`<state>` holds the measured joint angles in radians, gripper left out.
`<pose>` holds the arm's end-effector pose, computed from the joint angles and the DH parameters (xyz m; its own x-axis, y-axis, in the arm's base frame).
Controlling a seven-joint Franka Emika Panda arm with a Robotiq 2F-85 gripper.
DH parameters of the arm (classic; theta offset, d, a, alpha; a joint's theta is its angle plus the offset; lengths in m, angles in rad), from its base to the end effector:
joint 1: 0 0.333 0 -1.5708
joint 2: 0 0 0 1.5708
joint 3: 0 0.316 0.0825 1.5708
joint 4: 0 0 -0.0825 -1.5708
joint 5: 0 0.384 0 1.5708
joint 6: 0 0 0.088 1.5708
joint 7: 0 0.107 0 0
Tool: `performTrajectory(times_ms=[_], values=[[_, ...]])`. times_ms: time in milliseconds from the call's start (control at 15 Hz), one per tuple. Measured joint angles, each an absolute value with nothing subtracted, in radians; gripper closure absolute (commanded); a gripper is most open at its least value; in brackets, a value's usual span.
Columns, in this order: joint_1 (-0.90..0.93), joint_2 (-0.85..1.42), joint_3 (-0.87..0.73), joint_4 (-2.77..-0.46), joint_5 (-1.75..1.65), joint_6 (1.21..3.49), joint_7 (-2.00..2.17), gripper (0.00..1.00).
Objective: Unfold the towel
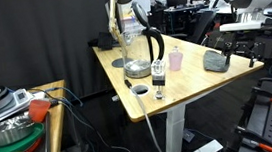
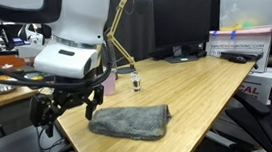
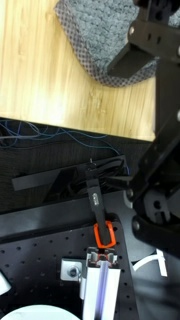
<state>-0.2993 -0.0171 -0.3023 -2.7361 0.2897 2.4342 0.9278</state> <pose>0.3011 -0.2050 0.2063 -0.2189 -0.9362 -0.2749 -0.9702 0.1787 0.1637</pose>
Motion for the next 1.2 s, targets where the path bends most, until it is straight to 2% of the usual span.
performTrajectory(times_ms=[267,400,667,1200], values=[[-0.299,-0.017,-0.306,-2.744,0.294,2.435,0.928,0.00],[-0.299,-0.014,-0.306,-2.742,0.296,2.436,0.928,0.05],[-0.299,0.017,-0.306,-2.724,0.315,2.439,0.928,0.00],[-0.294,0.089,-0.304,-2.645,0.327,2.443,0.926,0.00]])
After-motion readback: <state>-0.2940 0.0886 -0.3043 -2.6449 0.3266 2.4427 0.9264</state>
